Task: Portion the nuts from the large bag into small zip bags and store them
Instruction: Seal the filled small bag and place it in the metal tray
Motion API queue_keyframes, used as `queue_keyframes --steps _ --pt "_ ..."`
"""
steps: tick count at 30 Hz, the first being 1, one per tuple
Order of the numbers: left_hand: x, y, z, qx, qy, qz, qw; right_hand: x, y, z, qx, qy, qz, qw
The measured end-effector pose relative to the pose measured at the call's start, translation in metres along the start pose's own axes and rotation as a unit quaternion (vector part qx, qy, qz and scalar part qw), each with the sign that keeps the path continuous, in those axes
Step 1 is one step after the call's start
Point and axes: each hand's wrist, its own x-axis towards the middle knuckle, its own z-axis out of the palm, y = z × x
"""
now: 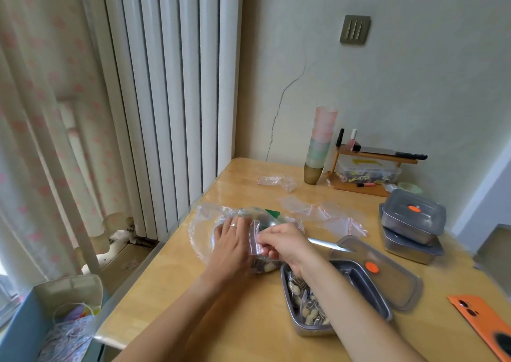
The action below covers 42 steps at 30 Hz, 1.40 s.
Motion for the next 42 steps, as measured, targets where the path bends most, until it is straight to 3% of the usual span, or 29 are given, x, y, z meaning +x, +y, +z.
queue_keyframes --steps 3,10,18,24,31,42 --pt "-0.007 0.000 -0.001 -0.046 0.028 -0.002 0.999 -0.001 0.003 0.007 -0.001 0.008 -0.006 1.000" --pt "-0.017 -0.001 -0.002 -0.032 0.111 0.016 0.993 0.012 0.007 0.005 -0.040 0.053 -0.066 0.996" --pt "-0.017 0.002 -0.004 -0.044 0.068 -0.022 0.996 0.017 0.021 0.002 -0.083 -0.041 -0.105 0.990" --pt "-0.014 -0.003 0.002 -0.008 0.067 -0.079 0.995 0.022 0.027 0.004 -0.115 -0.044 -0.154 0.980" --pt "-0.012 -0.004 -0.001 -0.057 0.077 -0.102 0.990 0.027 0.032 0.001 -0.121 -0.040 -0.182 0.975" --pt "-0.013 -0.007 -0.003 -0.144 0.045 -0.062 0.987 0.027 0.034 0.003 -0.135 -0.010 -0.190 0.972"
